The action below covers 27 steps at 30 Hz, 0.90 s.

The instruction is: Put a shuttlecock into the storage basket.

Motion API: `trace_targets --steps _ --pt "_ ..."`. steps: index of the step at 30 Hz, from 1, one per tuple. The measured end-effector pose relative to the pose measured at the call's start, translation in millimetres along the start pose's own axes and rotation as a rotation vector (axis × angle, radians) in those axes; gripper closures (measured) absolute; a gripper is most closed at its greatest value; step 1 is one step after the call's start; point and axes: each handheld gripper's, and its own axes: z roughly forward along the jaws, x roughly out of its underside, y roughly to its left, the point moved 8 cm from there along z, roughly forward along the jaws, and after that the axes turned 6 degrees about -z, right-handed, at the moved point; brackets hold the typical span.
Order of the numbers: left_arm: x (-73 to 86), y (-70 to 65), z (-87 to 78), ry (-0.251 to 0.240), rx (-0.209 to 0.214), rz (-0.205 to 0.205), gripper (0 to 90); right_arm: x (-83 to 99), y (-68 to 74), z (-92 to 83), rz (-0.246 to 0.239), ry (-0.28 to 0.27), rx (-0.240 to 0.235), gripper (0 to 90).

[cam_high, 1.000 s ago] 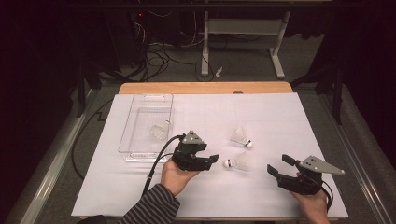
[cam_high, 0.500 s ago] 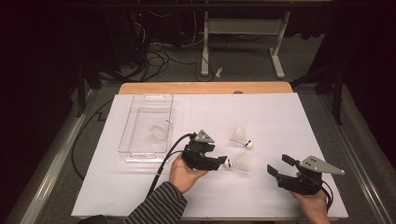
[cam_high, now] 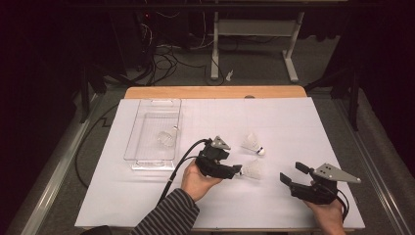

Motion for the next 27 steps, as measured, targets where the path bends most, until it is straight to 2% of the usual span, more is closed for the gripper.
trace_targets --steps 9,16,19,20,27 --pt "1.0 -2.8 2.6 0.016 -0.004 0.014 36.9 0.1 0.3 0.2 -0.003 0.002 -0.001 26.3" --pt "4.7 -4.9 8.5 0.048 -0.005 0.018 35.4 0.1 0.0 0.0 -0.001 0.001 0.000 26.3" --pt "6.7 -5.8 10.6 0.061 -0.007 0.025 34.9 0.0 0.3 0.0 -0.003 0.001 0.001 26.3" --pt "7.6 -6.3 11.3 0.069 -0.010 0.041 34.7 0.2 0.2 0.1 -0.004 0.002 0.000 26.3" --pt "9.2 -9.0 14.5 0.088 -0.014 0.057 34.3 0.4 0.2 0.4 -0.004 0.004 -0.001 26.3"
